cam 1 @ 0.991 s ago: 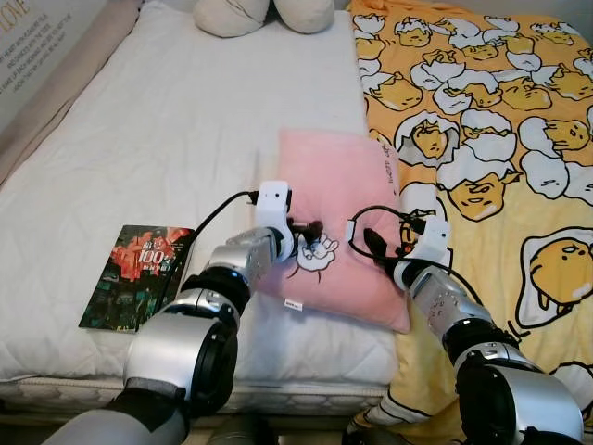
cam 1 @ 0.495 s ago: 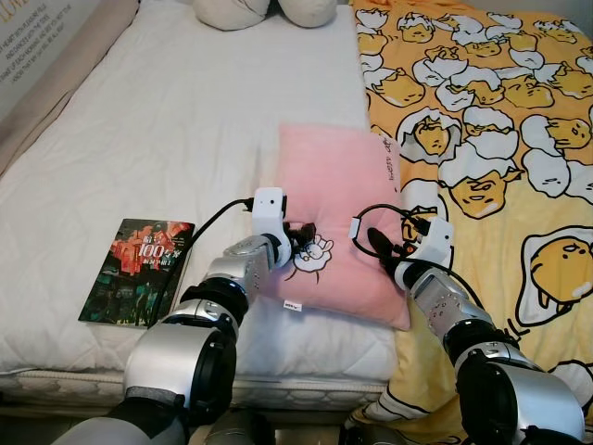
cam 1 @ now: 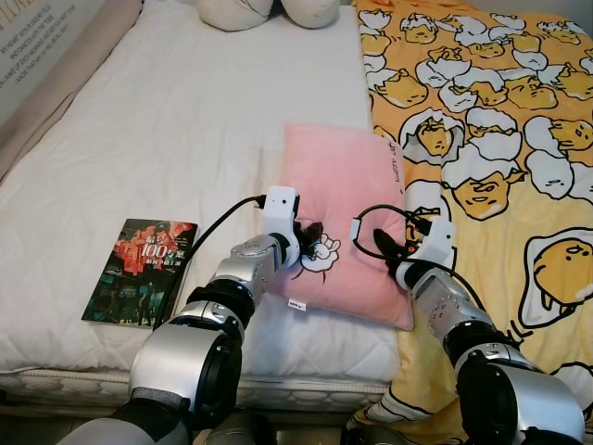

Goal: Clean up the room

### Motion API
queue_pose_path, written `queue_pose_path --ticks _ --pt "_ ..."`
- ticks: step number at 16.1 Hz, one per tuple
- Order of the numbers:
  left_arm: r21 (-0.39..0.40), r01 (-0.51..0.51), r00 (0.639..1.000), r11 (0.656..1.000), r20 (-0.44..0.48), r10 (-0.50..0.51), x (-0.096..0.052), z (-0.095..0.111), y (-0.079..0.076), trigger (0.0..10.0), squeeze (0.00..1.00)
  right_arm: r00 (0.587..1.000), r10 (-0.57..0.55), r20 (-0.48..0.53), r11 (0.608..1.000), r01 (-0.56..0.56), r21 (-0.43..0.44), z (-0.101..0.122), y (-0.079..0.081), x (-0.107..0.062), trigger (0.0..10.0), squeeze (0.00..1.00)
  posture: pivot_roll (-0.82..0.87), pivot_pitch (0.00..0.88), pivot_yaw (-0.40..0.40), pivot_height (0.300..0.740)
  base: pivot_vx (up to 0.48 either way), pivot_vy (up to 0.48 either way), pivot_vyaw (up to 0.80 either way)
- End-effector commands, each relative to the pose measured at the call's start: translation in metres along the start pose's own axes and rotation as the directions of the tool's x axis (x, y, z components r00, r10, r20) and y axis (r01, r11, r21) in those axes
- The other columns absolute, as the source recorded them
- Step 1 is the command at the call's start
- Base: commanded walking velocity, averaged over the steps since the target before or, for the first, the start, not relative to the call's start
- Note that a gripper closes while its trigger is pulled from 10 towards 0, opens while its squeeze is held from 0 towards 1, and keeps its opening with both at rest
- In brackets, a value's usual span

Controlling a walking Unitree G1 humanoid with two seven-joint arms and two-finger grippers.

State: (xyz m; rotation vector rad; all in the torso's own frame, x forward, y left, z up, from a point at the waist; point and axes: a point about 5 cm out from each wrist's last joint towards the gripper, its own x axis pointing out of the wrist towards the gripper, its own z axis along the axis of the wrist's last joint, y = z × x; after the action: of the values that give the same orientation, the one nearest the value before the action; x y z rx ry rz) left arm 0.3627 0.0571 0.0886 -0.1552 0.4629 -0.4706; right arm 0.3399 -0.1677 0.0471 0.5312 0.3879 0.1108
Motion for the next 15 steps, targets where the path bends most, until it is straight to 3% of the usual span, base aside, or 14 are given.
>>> queue_pose_path --ticks 1,4,7,8,9,11,13,15 --pt "0.005 0.026 0.998 1.0 -0.055 -0.025 0.001 -0.015 -0.006 0.0 0.0 0.999 -0.014 -0.045 1.0 0.014 -0.004 -0.014 -0.002 -0.003 0.0 0.0 -0.04 0.054 0.008 0.74 0.0 0.0 0.0" --pt "0.012 0.025 0.999 1.0 -0.043 -0.024 0.001 -0.013 -0.006 0.0 0.0 0.998 -0.022 -0.055 1.0 0.021 -0.008 -0.02 -0.002 -0.003 0.0 0.0 -0.04 0.035 0.011 0.74 0.0 0.0 0.0" --pt "0.149 0.016 0.998 0.989 0.057 -0.025 0.0 0.021 -0.001 0.0 0.0 1.0 -0.007 0.028 1.0 0.008 -0.023 0.002 0.008 0.003 0.0 0.0 -0.04 0.0 0.018 0.74 0.0 0.0 0.0" --pt "0.227 -0.011 0.991 0.974 0.13 -0.019 -0.002 0.044 0.004 0.0 0.0 0.994 0.034 0.109 0.998 -0.028 -0.056 0.025 0.018 0.007 0.0 0.0 -0.04 0.0 0.022 0.74 0.0 0.0 0.0" --pt "0.251 -0.036 0.978 0.967 0.21 -0.018 -0.007 0.069 0.009 0.0 0.0 0.973 0.078 0.216 0.992 -0.054 -0.116 0.054 0.03 0.008 0.0 0.0 -0.04 0.0 0.024 0.74 0.0 0.0 0.0" --pt "0.253 -0.063 0.948 0.965 0.318 -0.022 -0.016 0.101 0.015 0.0 0.0 0.931 0.132 0.339 0.981 -0.074 -0.178 0.089 0.043 0.003 0.0 0.0 -0.04 0.0 0.03 0.74 0.0 0.0 0.0" --pt "0.254 -0.068 0.927 0.965 0.373 -0.033 -0.02 0.116 0.015 0.0 0.0 0.909 0.143 0.392 0.976 -0.064 -0.208 0.102 0.046 -0.003 0.0 0.0 -0.04 0.0 0.027 0.74 0.0 0.0 0.0" --pt "0.315 -0.061 0.887 0.947 0.452 -0.093 -0.028 0.141 0.01 0.0 0.0 0.861 0.151 0.486 0.964 -0.02 -0.264 0.117 0.05 -0.017 0.0 0.0 -0.03 0.0 0.023 0.74 0.0 0.0 0.0"
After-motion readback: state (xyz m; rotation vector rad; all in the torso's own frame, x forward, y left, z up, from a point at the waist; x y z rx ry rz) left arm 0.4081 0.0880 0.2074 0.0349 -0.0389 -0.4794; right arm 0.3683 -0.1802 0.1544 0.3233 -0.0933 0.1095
